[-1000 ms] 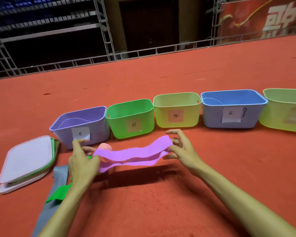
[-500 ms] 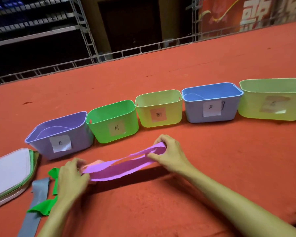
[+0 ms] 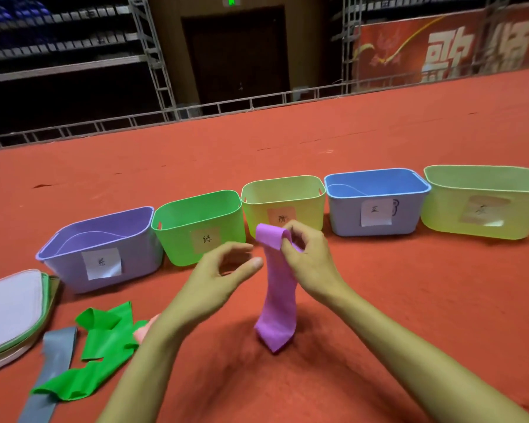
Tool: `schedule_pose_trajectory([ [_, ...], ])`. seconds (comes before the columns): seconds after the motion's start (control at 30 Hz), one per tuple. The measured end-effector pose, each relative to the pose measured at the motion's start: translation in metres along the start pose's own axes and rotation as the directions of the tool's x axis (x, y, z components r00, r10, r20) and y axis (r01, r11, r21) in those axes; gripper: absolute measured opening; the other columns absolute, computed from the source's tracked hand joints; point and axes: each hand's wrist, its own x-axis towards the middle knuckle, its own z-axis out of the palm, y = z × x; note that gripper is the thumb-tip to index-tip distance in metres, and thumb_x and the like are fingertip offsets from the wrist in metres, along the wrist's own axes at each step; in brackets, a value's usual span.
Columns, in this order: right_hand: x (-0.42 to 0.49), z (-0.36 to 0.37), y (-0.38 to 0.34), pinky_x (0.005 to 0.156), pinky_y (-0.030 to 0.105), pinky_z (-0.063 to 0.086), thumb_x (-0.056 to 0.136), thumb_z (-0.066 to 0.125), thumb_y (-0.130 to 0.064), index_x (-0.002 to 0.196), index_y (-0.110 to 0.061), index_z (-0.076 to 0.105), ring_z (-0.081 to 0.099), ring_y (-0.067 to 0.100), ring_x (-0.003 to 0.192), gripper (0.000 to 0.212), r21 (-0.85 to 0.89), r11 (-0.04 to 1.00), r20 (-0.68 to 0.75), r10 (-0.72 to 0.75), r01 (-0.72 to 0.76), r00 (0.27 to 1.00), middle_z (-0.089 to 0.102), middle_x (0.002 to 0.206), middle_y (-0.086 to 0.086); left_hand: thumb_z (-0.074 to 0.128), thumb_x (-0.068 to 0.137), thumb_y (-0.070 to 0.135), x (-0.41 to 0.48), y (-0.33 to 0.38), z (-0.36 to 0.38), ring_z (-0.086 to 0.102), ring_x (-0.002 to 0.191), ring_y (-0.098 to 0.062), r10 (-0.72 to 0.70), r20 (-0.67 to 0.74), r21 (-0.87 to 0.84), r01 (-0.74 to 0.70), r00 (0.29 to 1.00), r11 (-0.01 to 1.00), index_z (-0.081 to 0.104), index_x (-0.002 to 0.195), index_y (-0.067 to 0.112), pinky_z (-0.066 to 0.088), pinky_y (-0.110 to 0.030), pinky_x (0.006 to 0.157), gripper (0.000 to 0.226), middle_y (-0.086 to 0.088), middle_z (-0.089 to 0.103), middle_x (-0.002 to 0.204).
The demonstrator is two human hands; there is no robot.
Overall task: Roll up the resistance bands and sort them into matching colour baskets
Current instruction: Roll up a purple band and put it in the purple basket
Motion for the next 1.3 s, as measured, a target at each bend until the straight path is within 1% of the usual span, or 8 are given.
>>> schedule_pose_trajectory([
  [0.1, 0.008, -0.016, -0.003, 0.064, 0.036, 0.035, 0.091, 0.053, -0.048, 0.076, -0.004, 0.059, 0.043, 0.012, 0.07, 0.046, 0.084, 0.994, 0.005, 0.072, -0.072, 0.997, 0.051, 0.07, -0.002, 0.075, 0.083, 0.025, 0.014, 0.008, 0.026, 0.069, 0.088, -0.008, 0.077, -0.023, -0.221, -0.08, 0.997, 0.972, 0.074, 0.102, 0.003, 0.051, -0.015, 0.077, 0.029, -0.005, 0.079, 0.096],
  [0.23, 0.011, -0.046, -0.011, 0.064, 0.023, 0.045, 0.103, 0.059, -0.015, 0.097, -0.003, 0.077, 0.055, 0.005, 0.072, 0.023, 0.214, 0.953, 0.099, 0.199, -0.216, 0.975, 0.068, 0.075, -0.009, 0.076, 0.086, 0.015, 0.024, 0.017, 0.049, 0.064, 0.082, -0.005, 0.136, -0.073, -0.342, -0.153, 0.988, 0.927, 0.075, 0.094, 0.005, 0.051, -0.018, 0.078, 0.013, -0.001, 0.077, 0.088],
  [0.43, 0.004, -0.078, -0.011, 0.073, 0.029, 0.048, 0.086, 0.062, -0.027, 0.109, 0.003, 0.075, 0.056, 0.015, 0.085, 0.039, 0.175, 0.931, 0.297, 0.262, -0.322, 0.918, 0.068, 0.091, 0.006, 0.072, 0.086, 0.02, 0.035, 0.037, 0.063, 0.066, 0.089, -0.014, 0.166, -0.102, -0.463, -0.195, 0.981, 0.865, 0.077, 0.098, 0.006, 0.051, -0.035, 0.089, 0.02, -0.008, 0.077, 0.095],
  [0.6, 0.011, -0.126, -0.032, 0.099, 0.038, 0.056, 0.078, 0.07, -0.005, 0.121, -0.003, 0.07, 0.067, 0.025, 0.12, 0.043, 0.162, 0.979, 0.341, 0.065, -0.127, 0.938, 0.074, 0.122, 0.013, 0.073, 0.086, 0.023, 0.037, 0.05, 0.061, 0.065, 0.083, -0.006, 0.192, -0.168, -0.438, -0.248, 0.967, 0.864, 0.079, 0.099, 0.007, 0.052, -0.024, 0.08, 0.021, 0.0, 0.078, 0.091],
  [0.8, 0.03, -0.111, -0.078, 0.075, 0.034, 0.06, 0.082, 0.086, -0.014, 0.098, -0.011, 0.079, 0.074, 0.014, 0.081, 0.017, -0.152, 0.952, 0.189, -0.235, 0.265, 0.953, 0.078, 0.087, -0.003, 0.072, 0.094, 0.016, 0.042, 0.07, 0.058, 0.067, 0.08, -0.006, 0.248, -0.233, -0.371, -0.321, 0.94, 0.871, 0.081, 0.098, 0.009, 0.055, -0.022, 0.07, 0.012, -0.006, 0.08, 0.092],
  [0.97, 0.048, -0.106, -0.095, 0.06, 0.043, 0.057, 0.085, 0.08, -0.009, 0.085, -0.007, 0.08, 0.066, 0.012, 0.066, 0.002, -0.125, 0.954, 0.174, -0.251, 0.274, 0.952, 0.077, 0.074, 0.004, 0.088, 0.078, 0.038, 0.041, 0.067, 0.047, 0.064, 0.074, -0.006, 0.244, -0.362, -0.326, -0.368, 0.9, 0.871, 0.074, 0.088, 0.013, 0.054, -0.026, 0.069, 0.03, 0.006, 0.073, 0.078],
  [1.13, 0.063, -0.106, -0.109, 0.062, 0.031, 0.058, 0.089, 0.076, 0.0, 0.087, 0.002, 0.074, 0.064, 0.013, 0.066, 0.004, 0.137, 0.982, 0.134, -0.15, 0.131, 0.98, 0.072, 0.069, 0.003, 0.086, 0.08, 0.029, 0.037, 0.032, 0.055, 0.07, 0.113, -0.017, 0.26, -0.014, -0.332, -0.25, 0.966, 0.909, 0.065, 0.125, 0.011, 0.054, -0.034, 0.1, 0.053, -0.002, 0.075, 0.121],
  [1.3, 0.087, -0.104, -0.1, 0.061, 0.031, 0.056, 0.09, 0.076, -0.005, 0.081, -0.01, 0.073, 0.063, 0.016, 0.065, 0.011, 0.198, 0.978, 0.111, 0.041, -0.063, 0.993, 0.069, 0.074, 0.005, 0.077, 0.084, 0.019, 0.023, -0.016, 0.091, 0.069, 0.092, -0.006, 0.114, 0.096, -0.356, -0.073, 0.989, 0.932, 0.073, 0.112, 0.007, 0.054, -0.022, 0.083, 0.031, 0.003, 0.079, 0.103],
])
